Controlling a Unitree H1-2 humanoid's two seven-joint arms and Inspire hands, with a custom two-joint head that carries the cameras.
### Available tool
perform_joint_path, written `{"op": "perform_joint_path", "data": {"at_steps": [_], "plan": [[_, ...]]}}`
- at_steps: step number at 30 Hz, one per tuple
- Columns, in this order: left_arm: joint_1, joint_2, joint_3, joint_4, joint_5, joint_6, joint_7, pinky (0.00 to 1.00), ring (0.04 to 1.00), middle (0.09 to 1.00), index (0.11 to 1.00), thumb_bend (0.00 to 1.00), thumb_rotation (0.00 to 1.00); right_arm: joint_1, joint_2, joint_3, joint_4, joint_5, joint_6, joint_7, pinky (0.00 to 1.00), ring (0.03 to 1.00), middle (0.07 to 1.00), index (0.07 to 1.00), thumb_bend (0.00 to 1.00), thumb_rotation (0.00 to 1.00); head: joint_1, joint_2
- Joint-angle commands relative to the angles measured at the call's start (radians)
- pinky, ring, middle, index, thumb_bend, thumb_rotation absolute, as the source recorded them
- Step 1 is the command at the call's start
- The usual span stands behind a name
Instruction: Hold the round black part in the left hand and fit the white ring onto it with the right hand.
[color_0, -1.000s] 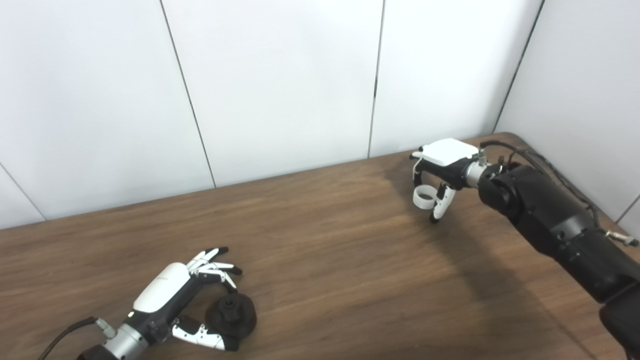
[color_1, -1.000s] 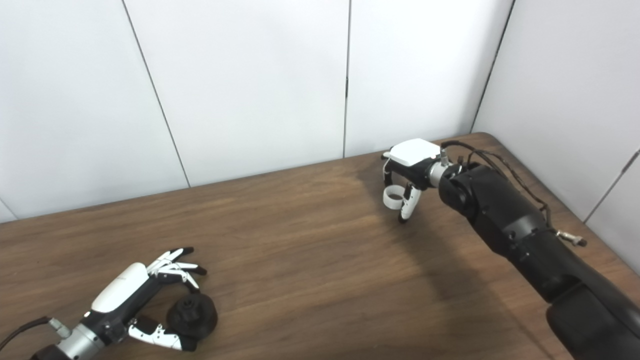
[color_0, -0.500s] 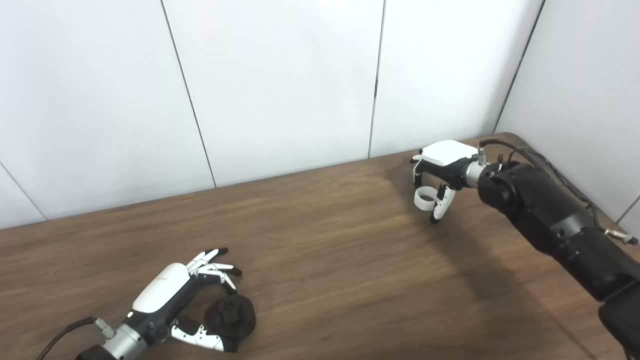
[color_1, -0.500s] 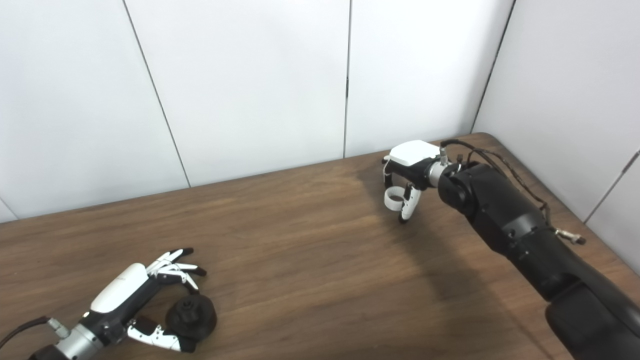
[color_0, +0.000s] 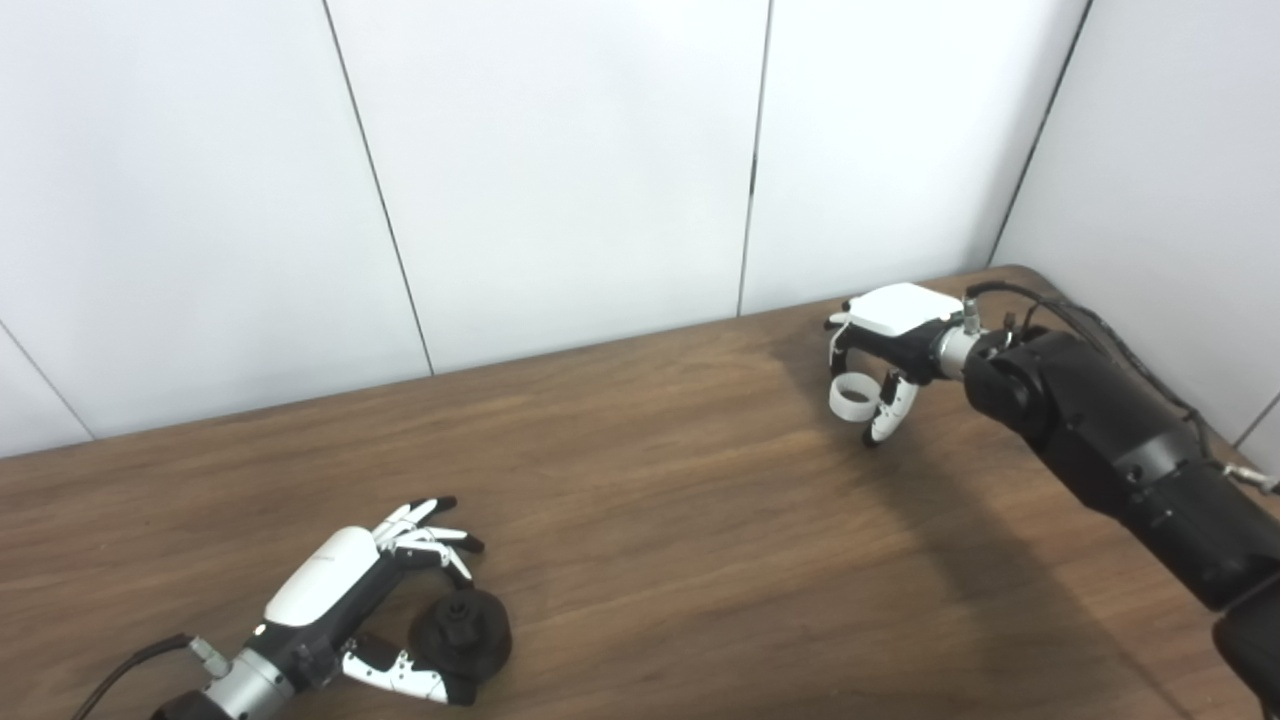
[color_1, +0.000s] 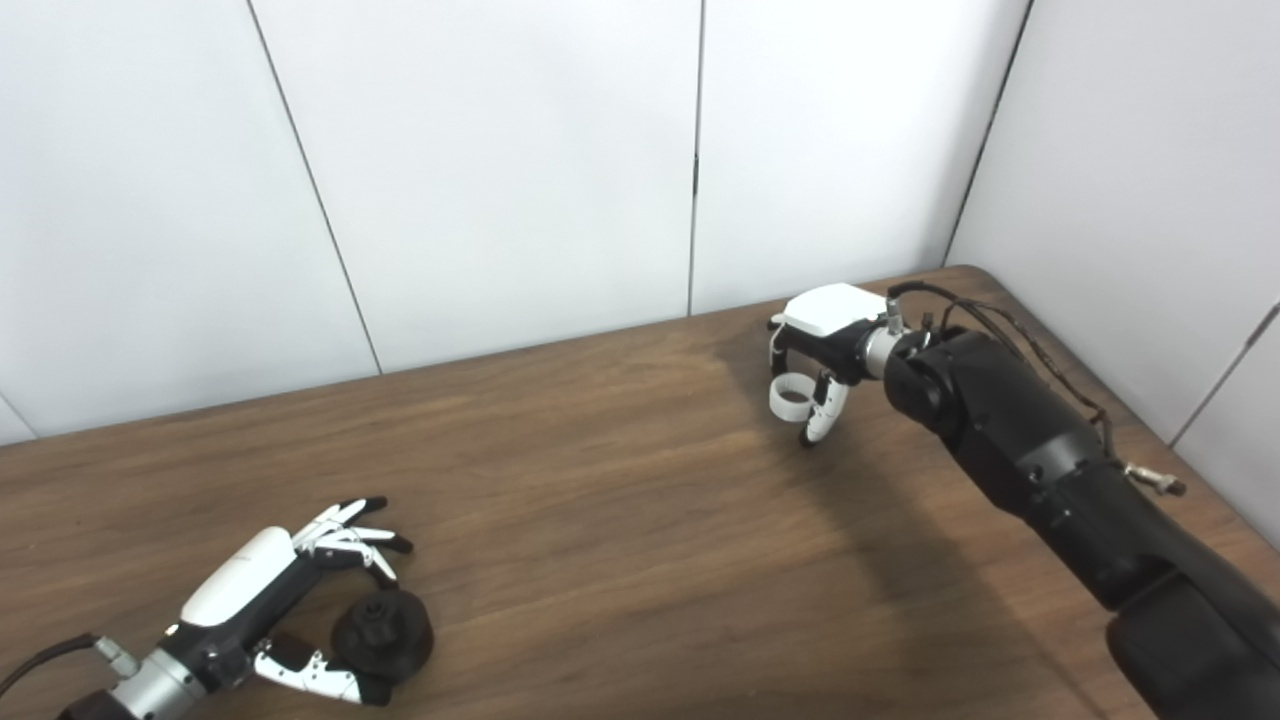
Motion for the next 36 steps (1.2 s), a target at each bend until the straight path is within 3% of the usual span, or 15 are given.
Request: {"op": "perform_joint_path", "data": {"at_steps": [1, 21, 36], "plan": [[-0.018, 0.024, 0.007, -0.015, -0.005, -0.003, -0.001, 1.00, 0.979, 0.789, 0.481, 0.52, 0.06, -0.019, -0.035, -0.019, -0.001, 0.008, -0.002, -0.010, 1.00, 1.000, 0.949, 0.654, 1.00, 0.22, 0.000, 0.000], [-0.006, 0.030, 0.024, -0.035, -0.005, -0.003, -0.009, 1.00, 0.977, 0.787, 0.481, 0.52, 0.06, -0.010, -0.038, -0.009, 0.010, 0.015, -0.024, -0.047, 1.00, 1.000, 0.929, 0.645, 0.92, 0.23, 0.000, 0.006], [-0.007, 0.028, 0.023, -0.033, -0.009, -0.003, -0.007, 1.00, 0.979, 0.786, 0.481, 0.52, 0.06, -0.008, -0.044, -0.016, 0.009, 0.024, -0.024, -0.048, 1.00, 1.000, 0.929, 0.651, 0.94, 0.23, -0.004, 0.007]]}}
